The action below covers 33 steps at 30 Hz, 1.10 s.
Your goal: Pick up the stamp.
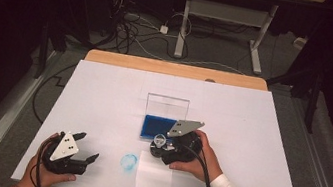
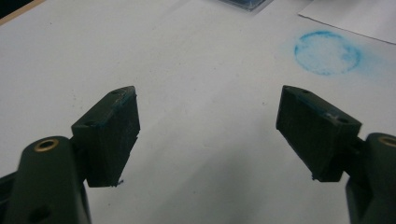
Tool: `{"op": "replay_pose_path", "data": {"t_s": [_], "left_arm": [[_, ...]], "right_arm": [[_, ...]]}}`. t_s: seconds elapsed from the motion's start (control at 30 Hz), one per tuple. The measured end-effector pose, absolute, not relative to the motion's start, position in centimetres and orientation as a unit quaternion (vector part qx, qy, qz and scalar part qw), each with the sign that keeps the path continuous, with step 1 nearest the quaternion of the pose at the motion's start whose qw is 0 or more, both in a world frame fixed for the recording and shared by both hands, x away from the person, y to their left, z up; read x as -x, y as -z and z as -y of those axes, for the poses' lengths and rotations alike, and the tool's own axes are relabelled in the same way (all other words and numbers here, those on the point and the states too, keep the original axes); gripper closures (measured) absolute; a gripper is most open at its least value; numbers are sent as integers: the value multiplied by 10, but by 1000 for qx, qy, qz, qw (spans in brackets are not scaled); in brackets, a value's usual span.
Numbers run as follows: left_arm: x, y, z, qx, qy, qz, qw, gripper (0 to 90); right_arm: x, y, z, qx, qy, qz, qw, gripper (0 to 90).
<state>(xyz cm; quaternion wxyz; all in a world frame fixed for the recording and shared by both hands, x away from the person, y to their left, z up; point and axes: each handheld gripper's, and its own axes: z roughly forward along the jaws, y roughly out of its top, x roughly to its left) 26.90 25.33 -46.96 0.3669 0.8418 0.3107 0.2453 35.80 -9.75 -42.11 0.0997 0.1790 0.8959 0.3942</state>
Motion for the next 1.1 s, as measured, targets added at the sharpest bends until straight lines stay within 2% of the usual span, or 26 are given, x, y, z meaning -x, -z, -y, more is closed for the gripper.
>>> {"op": "replay_pose_path", "data": {"t_s": [0.33, 0.53, 0.83, 1.1], "left_arm": [[-269, 470, -253, -846, -246, -310, 358, 221], [-268, 471, -252, -848, -246, -307, 355, 221], [-269, 471, -251, -850, -250, -300, 353, 221], [-268, 471, -250, -855, -242, -300, 348, 222]], "right_arm": [[-365, 428, 92, -176, -384, -902, 89, 430], [-367, 430, 88, -184, -372, -905, 98, 396], [-370, 429, 82, -183, -350, -912, 106, 455], [-373, 430, 79, -183, -338, -917, 105, 544]]}}
